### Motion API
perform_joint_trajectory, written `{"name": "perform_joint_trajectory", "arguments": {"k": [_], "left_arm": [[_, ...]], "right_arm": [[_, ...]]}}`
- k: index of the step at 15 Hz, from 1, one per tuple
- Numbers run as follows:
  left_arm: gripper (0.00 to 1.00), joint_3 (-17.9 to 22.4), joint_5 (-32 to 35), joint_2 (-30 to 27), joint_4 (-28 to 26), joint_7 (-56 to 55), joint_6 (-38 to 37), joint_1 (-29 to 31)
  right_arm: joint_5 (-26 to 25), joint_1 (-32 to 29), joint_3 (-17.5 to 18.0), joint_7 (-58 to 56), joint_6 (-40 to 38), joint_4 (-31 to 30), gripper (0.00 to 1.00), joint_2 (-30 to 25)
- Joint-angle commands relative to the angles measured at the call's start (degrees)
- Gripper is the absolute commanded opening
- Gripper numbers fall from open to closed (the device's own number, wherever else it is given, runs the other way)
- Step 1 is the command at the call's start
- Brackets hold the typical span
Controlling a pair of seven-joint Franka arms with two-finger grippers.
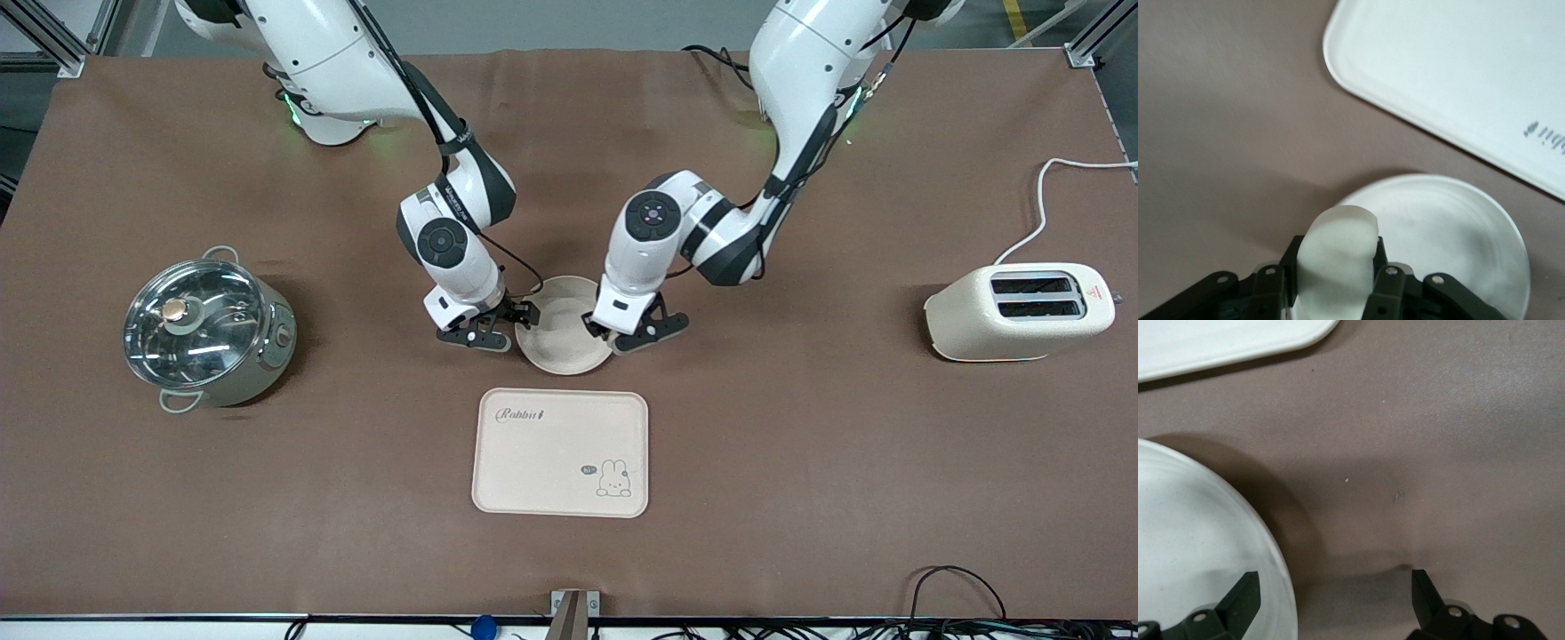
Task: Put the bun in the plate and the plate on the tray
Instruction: 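Carry the cream bun with the left gripper over the white plate, then lower the bun onto the plate and open the left gripper, then lift the plate with the right gripper toward the tray while the left gripper withdraws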
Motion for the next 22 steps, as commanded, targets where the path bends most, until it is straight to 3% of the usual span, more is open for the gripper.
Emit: {"name": "perform_joint_trajectory", "arguments": {"k": [1,4,5,7,8,9,10,11,12,14,15,22], "left_arm": [[0.44,0.45,0.52,4.96,5.96,-5.34,-0.98,-2.71],[0.50,0.45,0.61,6.38,7.47,-7.46,-0.98,-3.86],[0.57,0.45,0.61,6.47,7.38,-7.55,-0.98,-4.12],[0.94,0.54,0.52,6.56,7.20,-7.64,-0.98,-4.21],[1.00,0.54,0.52,6.39,7.29,-7.55,-0.98,-4.13],[1.00,0.54,0.52,6.21,7.46,-7.55,-1.06,-4.12],[1.00,0.72,0.61,5.69,7.47,-7.55,-1.50,-3.95],[1.00,0.81,1.30,4.90,7.81,-7.38,-3.42,-3.43],[1.00,1.24,1.49,2.98,8.77,-6.77,-6.22,-2.81],[1.00,1.25,1.49,-0.02,12.10,-4.84,-13.59,-0.19],[1.00,1.25,1.49,-1.60,13.60,-2.30,-17.46,1.57],[1.00,1.16,1.31,-14.43,15.29,21.77,-31.10,15.11]], "right_arm": [[0.75,0.24,0.05,0.60,0.63,-0.26,1.00,-0.30],[0.75,0.33,0.05,0.60,0.72,-0.17,1.00,-0.12],[0.75,0.33,0.05,0.60,0.72,-0.17,1.00,-0.04],[0.75,0.33,0.05,0.60,0.72,-0.08,0.96,-0.03],[0.75,0.33,0.05,0.60,0.72,-0.08,0.95,-0.03],[0.75,0.33,0.05,0.60,0.72,-0.08,0.88,-0.03],[0.75,0.42,0.05,0.52,0.72,-0.08,0.76,-0.03],[0.75,0.59,0.05,0.52,0.81,0.01,0.53,-0.12],[0.75,0.68,0.05,0.60,0.81,0.18,0.36,-0.04],[0.75,0.68,-0.04,1.39,0.64,0.18,0.10,-0.12],[0.75,0.59,0.05,1.39,0.55,0.27,0.03,-0.12],[0.75,1.47,0.22,3.93,-0.33,0.18,0.00,-2.84]]}}
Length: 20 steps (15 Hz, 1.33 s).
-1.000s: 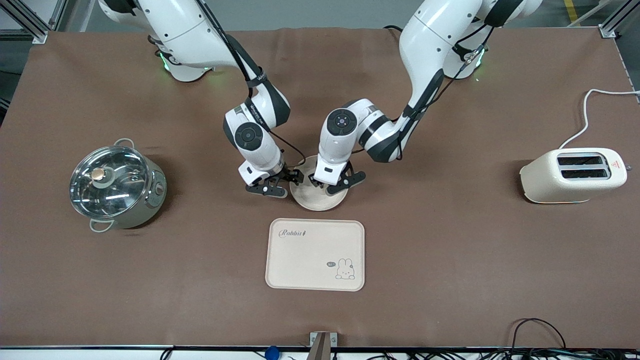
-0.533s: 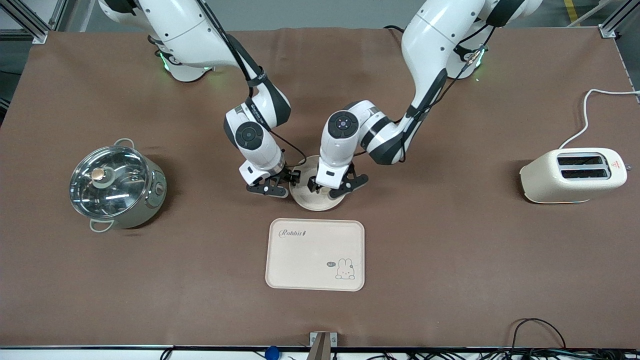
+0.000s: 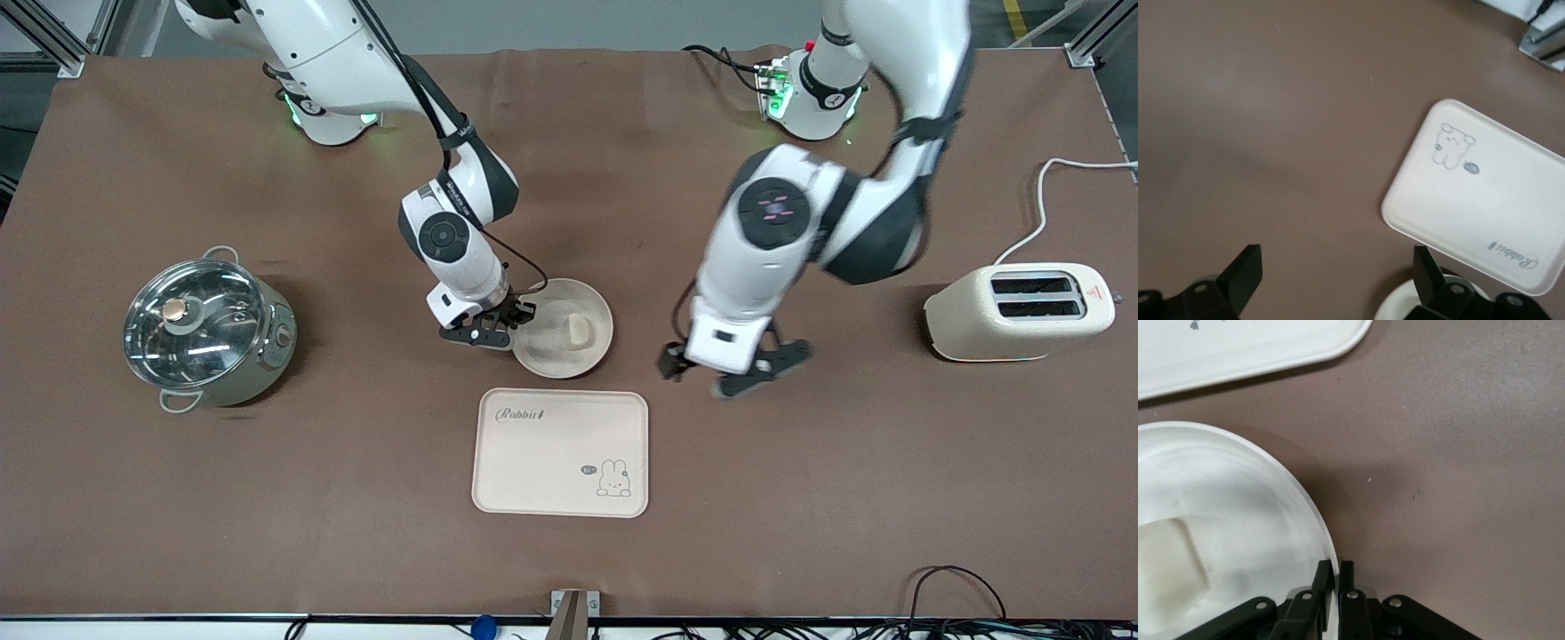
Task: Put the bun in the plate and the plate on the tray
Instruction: 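Lift the plate with the right gripper toward the tray while the left gripper withdraws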
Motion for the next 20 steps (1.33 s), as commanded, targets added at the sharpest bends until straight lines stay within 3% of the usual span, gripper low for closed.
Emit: {"name": "perform_joint_trajectory", "arguments": {"k": [1,7,10,15,20], "left_arm": [[1.00,-0.43,1.16,-5.47,-1.08,8.10,-5.88,3.67],[1.00,-0.43,0.64,-14.35,-0.73,24.38,-14.95,9.65],[1.00,-0.17,-0.06,-18.22,-0.90,33.76,-18.73,11.94],[1.00,2.91,-4.81,-25.86,-5.54,44.78,-23.83,13.00],[1.00,2.56,-8.94,-32.64,-12.15,49.10,-23.92,15.90]], "right_arm": [[0.69,1.66,-0.19,3.79,-0.32,-0.52,0.00,-2.83],[0.78,1.67,-0.19,5.73,-5.68,1.49,0.00,-7.32],[4.98,0.27,-0.36,5.82,-5.07,6.13,0.00,-6.36],[12.71,-4.04,-0.54,6.61,-5.25,11.51,0.00,-2.41],[13.08,-5.19,-0.80,6.44,-2.62,21.96,0.00,8.65]]}}
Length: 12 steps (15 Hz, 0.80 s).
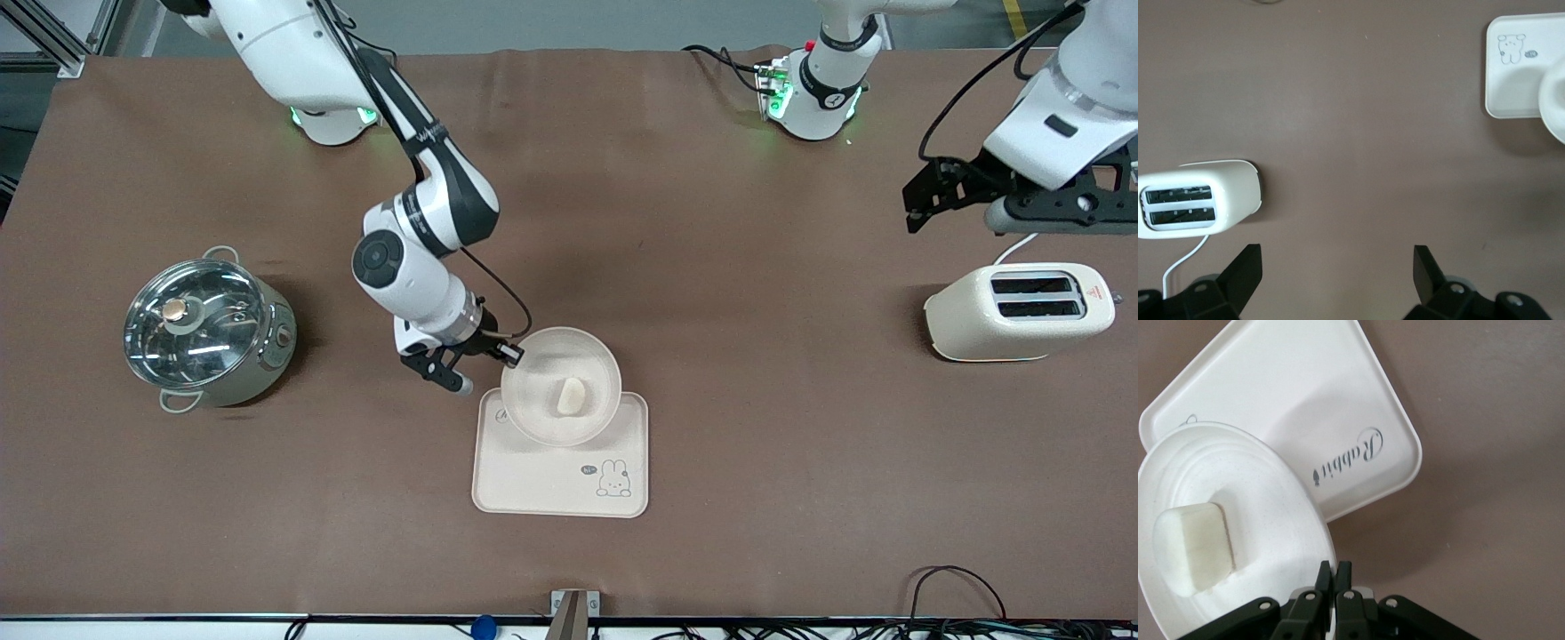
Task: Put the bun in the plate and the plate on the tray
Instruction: 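Lift the plate with the right gripper toward the tray while the left gripper withdraws, then lower the plate onto the Rabbit tray with the right gripper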
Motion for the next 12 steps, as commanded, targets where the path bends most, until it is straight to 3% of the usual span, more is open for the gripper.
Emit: {"name": "perform_joint_trajectory", "arguments": {"k": [1,4,12], "left_arm": [[1.00,-0.61,-1.63,-4.38,-5.04,1.44,0.07,1.20],[1.00,-1.13,-1.37,-4.29,-4.87,1.36,-0.29,2.07],[1.00,-1.49,-0.58,-2.89,-4.61,1.09,0.67,2.78]], "right_arm": [[0.98,-0.22,0.26,0.53,3.64,7.93,0.00,7.92],[0.89,-0.31,0.26,0.27,10.51,8.29,0.00,11.09],[1.42,-2.24,0.34,-0.08,10.61,8.38,0.00,12.32]]}}
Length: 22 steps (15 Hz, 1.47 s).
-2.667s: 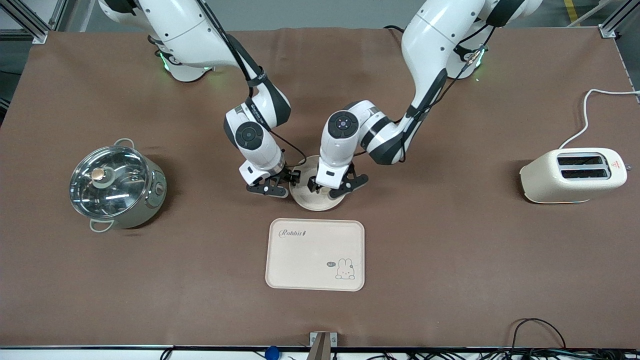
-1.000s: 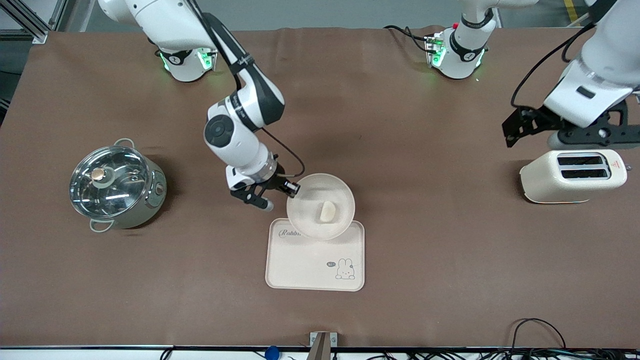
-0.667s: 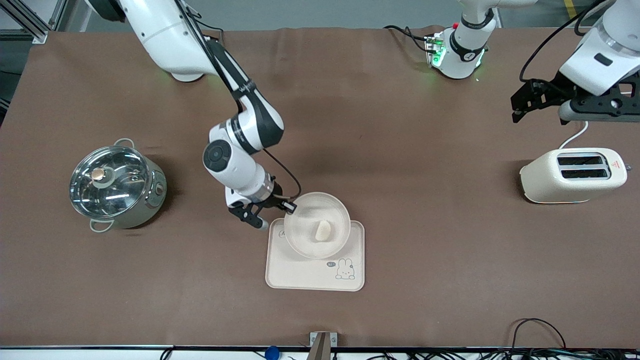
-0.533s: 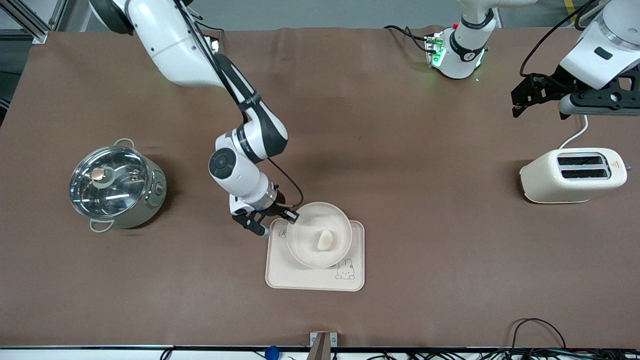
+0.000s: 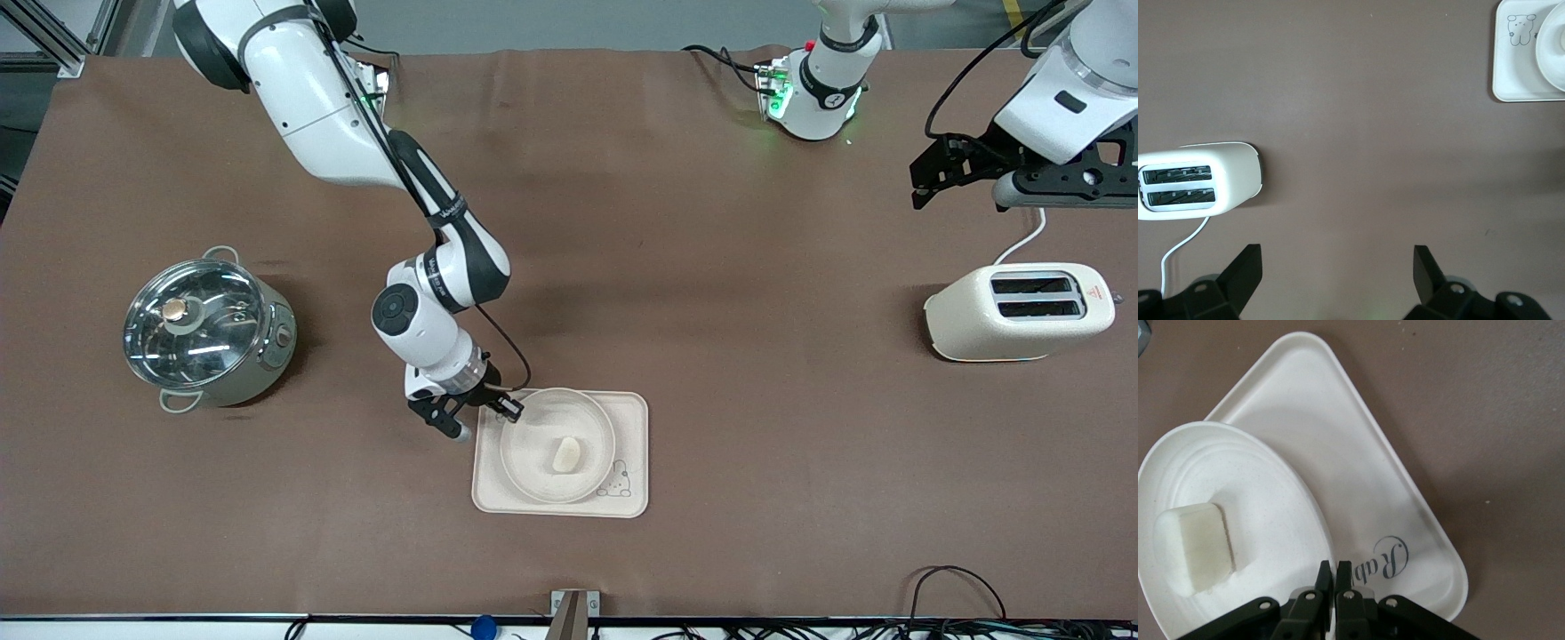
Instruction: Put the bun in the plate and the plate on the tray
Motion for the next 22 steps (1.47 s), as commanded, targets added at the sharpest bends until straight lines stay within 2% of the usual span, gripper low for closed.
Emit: {"name": "perform_joint_trajectory", "arguments": {"k": [1,7,8,9,10,14,18,20,22], "left_arm": [[1.00,-0.86,0.07,0.09,-0.17,0.53,1.00,0.89],[1.00,-0.77,0.07,0.17,-0.17,0.44,1.53,0.98],[1.00,-0.77,0.07,0.26,-0.17,0.44,1.44,0.98],[1.00,-0.86,0.07,0.26,-0.17,0.44,1.44,0.89],[1.00,-0.86,-0.01,0.44,-0.08,0.27,1.44,0.89],[1.00,-0.86,-0.01,0.79,0.00,0.09,1.53,0.98],[1.00,-0.95,-0.10,0.79,0.35,-0.26,1.53,0.71],[1.00,-0.95,-0.10,0.61,0.36,-0.26,1.44,0.71],[1.00,-0.95,-0.10,0.61,0.44,-0.26,1.36,0.80]], "right_arm": [[1.34,-0.79,0.53,-0.35,-0.10,0.55,0.00,0.98],[1.34,-0.97,0.53,0.09,-0.10,1.34,0.00,1.77],[1.34,-0.88,0.53,0.17,-0.10,1.34,0.04,1.77],[1.26,-0.53,0.53,-0.44,-0.10,1.34,0.19,1.86],[1.26,-0.53,0.53,-0.44,-0.01,1.34,0.42,1.95],[0.82,-0.18,0.62,-0.26,-0.18,2.04,0.48,1.42],[0.73,-0.88,0.45,-0.44,-3.86,2.31,0.49,-0.77],[0.55,-0.80,-1.82,-0.53,-8.24,2.13,0.51,-3.05],[-0.84,-0.62,-4.02,-0.62,-13.78,2.04,0.62,-5.51]]}}
